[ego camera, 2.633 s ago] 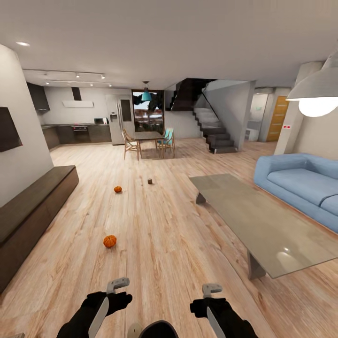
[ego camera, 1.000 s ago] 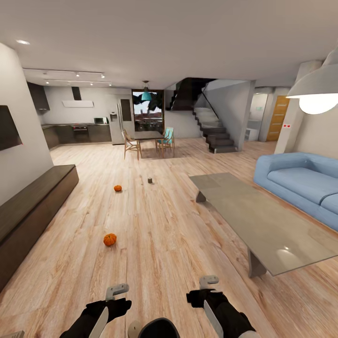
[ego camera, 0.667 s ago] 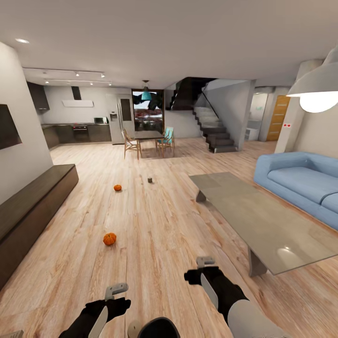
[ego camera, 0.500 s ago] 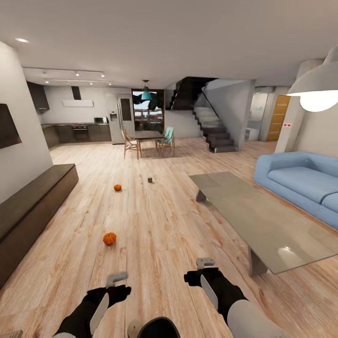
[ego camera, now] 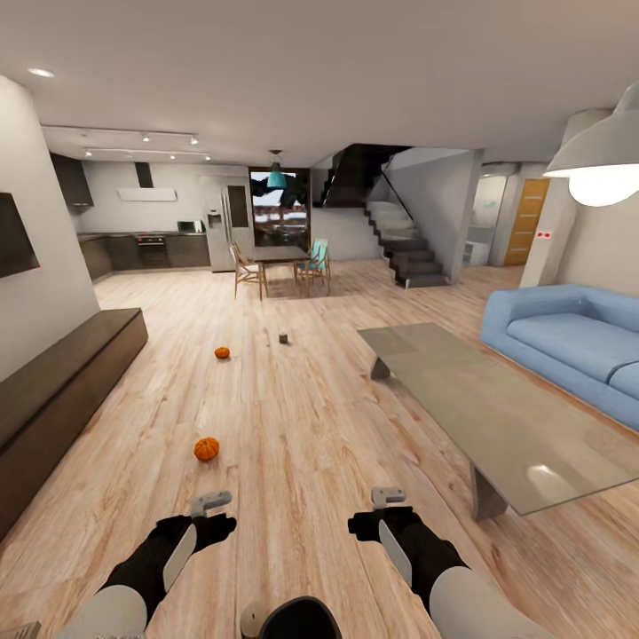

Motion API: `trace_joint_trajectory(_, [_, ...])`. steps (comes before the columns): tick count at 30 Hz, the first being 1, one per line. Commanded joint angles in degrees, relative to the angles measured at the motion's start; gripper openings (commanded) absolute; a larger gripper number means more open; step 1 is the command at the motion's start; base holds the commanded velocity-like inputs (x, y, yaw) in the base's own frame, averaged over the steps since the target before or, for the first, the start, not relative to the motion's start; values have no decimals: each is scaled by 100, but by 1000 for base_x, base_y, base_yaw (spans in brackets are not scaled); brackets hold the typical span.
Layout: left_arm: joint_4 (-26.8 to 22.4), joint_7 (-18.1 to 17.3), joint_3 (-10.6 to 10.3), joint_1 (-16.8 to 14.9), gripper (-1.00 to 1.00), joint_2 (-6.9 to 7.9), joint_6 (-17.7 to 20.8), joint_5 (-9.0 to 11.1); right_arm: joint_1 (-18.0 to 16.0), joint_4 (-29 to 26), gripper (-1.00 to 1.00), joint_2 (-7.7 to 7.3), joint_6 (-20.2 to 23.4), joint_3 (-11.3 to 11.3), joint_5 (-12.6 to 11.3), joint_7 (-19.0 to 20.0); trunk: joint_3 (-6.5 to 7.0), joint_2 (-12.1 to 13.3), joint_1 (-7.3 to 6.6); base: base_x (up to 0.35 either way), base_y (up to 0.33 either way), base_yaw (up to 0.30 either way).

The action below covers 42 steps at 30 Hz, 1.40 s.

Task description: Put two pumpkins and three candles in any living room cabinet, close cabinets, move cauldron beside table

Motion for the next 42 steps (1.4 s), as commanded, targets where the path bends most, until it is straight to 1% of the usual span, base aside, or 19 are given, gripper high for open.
trace_joint_trajectory(1, [41, 10, 10, -43, 100, -13, 30, 55, -3, -9, 100, -2, 33, 43, -31, -42, -26, -46, 23, 0, 0, 0])
trace_joint_trajectory(2, [136, 10, 2, -69, 100, -42, 22, 43, -3, -8, 100, -1, 33, 43, -27, -43, -44, -86, 45, 0, 0, 0])
trace_joint_trajectory(5, [292, 31, -25, -112, 100, -203, 8, -14, -3, -4, 100, -3, 34, 43, -22, -48, -97, -207, 111, 0, 0, 0])
trace_joint_trajectory(9, [335, 46, -45, -141, 100, -268, 21, -40, -3, 108, 100, -6, 60, 43, -23, -51, -169, -367, 199, 0, 0, 0])
trace_joint_trajectory(11, [337, 51, -48, -151, 100, -280, 30, -44, -26, 349, 100, -14, 70, 27, -66, -119, -205, -447, 242, 0, 0, 0])
trace_joint_trajectory(15, [337, 56, -49, -157, 100, -284, 42, -46, -35, 485, 100, -17, 67, 5, -94, -312, -277, -608, 330, 0, 0, 0])
trace_joint_trajectory(17, [339, 54, -49, -164, 100, -286, 51, -17, -37, 510, 100, -14, 61, 1, -97, -371, -313, -688, 374, 0, 0, 0])
trace_joint_trajectory(21, [374, 48, -42, -174, 100, -290, 58, 19, -38, 529, 100, -19, 45, -6, -106, -407, -385, -848, 462, 0, 0, 0])
trace_joint_trajectory(42, [354, 53, -39, -177, 100, -299, 52, -33, -38, 540, 100, -42, -29, -13, -109, -430, -762, -1690, 923, 0, 0, 0])
